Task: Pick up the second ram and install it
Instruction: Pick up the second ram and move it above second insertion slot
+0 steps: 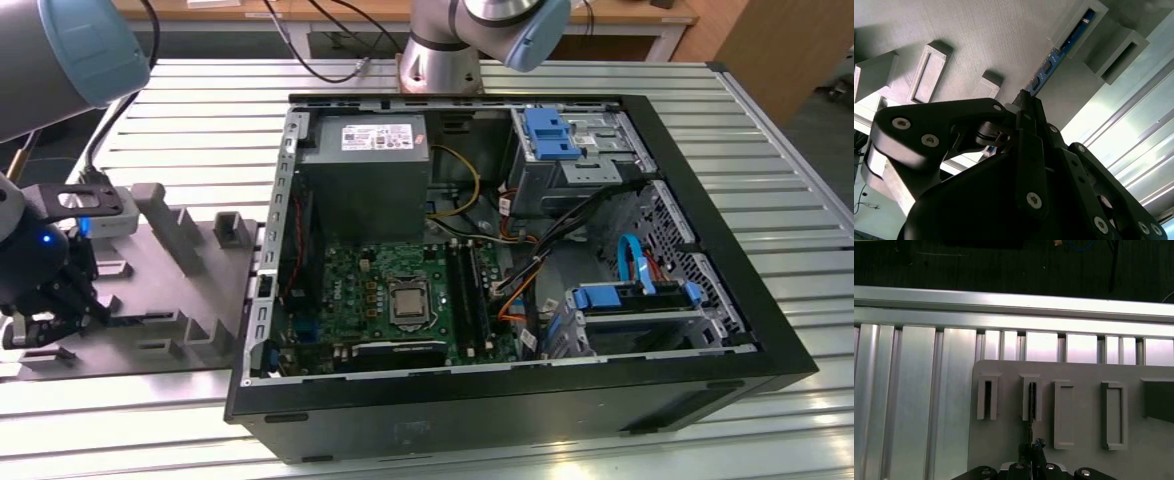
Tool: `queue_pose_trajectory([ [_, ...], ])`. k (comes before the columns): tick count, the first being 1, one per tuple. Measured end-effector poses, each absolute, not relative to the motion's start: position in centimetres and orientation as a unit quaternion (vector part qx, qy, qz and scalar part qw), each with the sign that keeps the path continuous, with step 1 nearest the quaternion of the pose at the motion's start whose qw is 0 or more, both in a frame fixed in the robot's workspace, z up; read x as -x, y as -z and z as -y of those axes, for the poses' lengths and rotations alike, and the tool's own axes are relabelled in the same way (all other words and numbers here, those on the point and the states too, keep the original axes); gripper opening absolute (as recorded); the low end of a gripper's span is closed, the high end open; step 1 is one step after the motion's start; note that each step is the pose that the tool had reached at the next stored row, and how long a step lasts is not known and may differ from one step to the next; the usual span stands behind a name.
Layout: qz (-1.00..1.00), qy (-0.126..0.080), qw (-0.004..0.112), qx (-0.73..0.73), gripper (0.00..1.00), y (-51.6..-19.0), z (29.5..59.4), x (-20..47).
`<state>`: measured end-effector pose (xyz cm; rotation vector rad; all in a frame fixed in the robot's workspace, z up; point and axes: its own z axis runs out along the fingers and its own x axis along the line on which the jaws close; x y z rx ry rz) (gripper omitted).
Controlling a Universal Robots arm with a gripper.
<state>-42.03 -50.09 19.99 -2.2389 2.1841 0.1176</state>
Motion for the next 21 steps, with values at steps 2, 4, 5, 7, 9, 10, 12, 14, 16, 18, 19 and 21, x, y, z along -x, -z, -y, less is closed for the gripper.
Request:
queue_pose_trajectory([
  [2,-0.698,-0.038,0.006,0.715,0.16,-19.99,50.1,42.03],
  [4,-0.698,-0.038,0.006,0.715,0.15,-19.99,50.1,42.03],
  [5,-0.698,-0.038,0.006,0.715,0.15,-19.99,50.1,42.03],
  [7,-0.698,-0.038,0.006,0.715,0.11,-19.98,50.1,42.03],
  [9,-0.698,-0.038,0.006,0.715,0.11,-19.98,50.11,42.03],
  [10,-0.698,-0.038,0.006,0.715,0.11,-19.98,50.11,42.03],
  [12,-0.698,-0.038,0.006,0.715,0.11,-19.98,50.11,42.03],
  [14,-0.698,-0.038,0.006,0.715,0.11,-19.98,50.11,42.03],
  [16,-0.7,-0.038,0.006,0.713,0.11,-19.98,50.12,42.03],
  [18,-0.703,-0.038,0.006,0.711,0.11,-19.98,50.12,42.03],
  [19,-0.703,-0.038,0.006,0.711,0.11,-19.98,50.11,42.03],
  [21,-0.703,-0.038,0.006,0.71,0.11,-19.98,50.11,42.03],
])
